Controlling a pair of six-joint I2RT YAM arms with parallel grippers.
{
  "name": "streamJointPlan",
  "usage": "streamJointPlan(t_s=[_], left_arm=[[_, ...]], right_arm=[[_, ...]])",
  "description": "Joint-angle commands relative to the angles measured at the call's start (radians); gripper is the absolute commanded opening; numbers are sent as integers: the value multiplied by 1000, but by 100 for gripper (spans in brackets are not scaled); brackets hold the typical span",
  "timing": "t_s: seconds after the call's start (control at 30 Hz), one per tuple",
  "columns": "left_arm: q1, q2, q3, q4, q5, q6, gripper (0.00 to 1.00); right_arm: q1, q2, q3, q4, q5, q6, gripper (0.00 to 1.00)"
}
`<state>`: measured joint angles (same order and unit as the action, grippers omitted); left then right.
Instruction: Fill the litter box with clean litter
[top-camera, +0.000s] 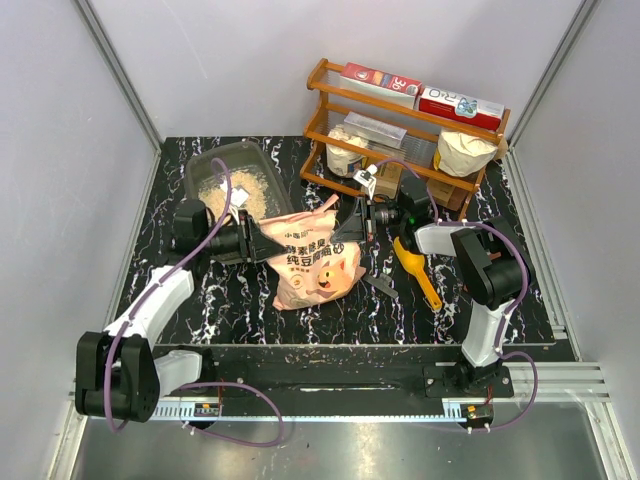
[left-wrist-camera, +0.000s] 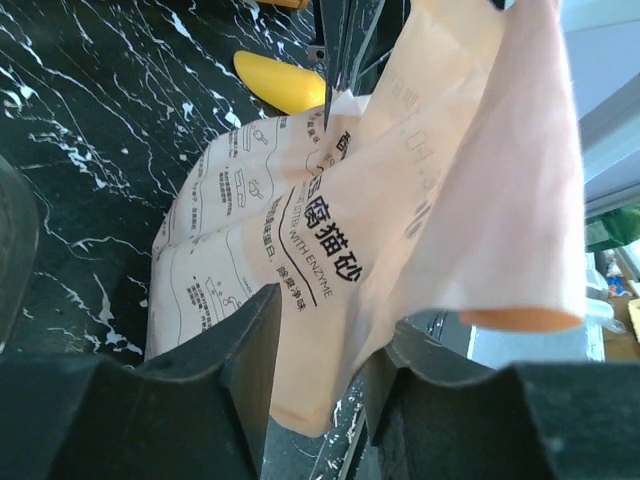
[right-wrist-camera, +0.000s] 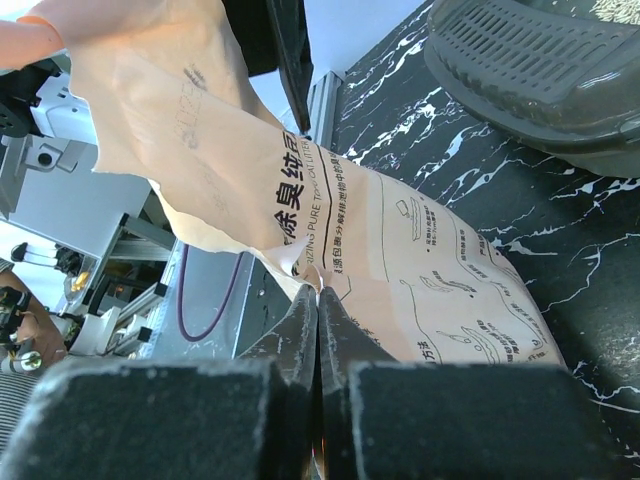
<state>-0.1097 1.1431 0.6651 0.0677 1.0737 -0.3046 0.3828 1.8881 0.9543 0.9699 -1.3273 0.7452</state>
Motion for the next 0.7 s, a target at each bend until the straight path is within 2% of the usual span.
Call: streamJointPlan(t_s=[0.0,0.07,0.1,0.2,0.23,0.33,0.4,0.43,0.47,0.53,0.57,0.67], left_arm=[[5,-5,-42,147,46,-108,35],[7,1,-45,149,71,-111,30],[8,6,-47,147,78,-114,22],[27,35,-45,149,115,-158,11],[37,40,-44,152,132,-178,2],[91,67,-27,135,169,-304,0],[96,113,28,-23,196,-275,0],[96,130,56,-104,213,-207,0],[96,164,80,-235,224,-182,0],[96,219,146,-320,268,-148,0],[96,237,171,-412,272,-143,0],[94,314,237,-523,327,-169,0]], right_arm=[[-12,-44,6,26,-21,36,0],[-13,-43,9,9,-16,37,0],[-15,-41,11,3,-15,39,0],[-22,-35,24,0,-38,63,0],[-27,-35,27,0,-45,75,0],[-48,-43,37,-23,-79,140,0],[-56,-61,58,-194,-64,129,0],[-56,-69,76,-294,-56,91,0],[-55,-78,118,-491,-52,-15,0],[-50,-73,164,-652,-53,-110,0],[-45,-58,200,-745,-59,-139,0],[-39,-26,253,-809,-91,-98,0]])
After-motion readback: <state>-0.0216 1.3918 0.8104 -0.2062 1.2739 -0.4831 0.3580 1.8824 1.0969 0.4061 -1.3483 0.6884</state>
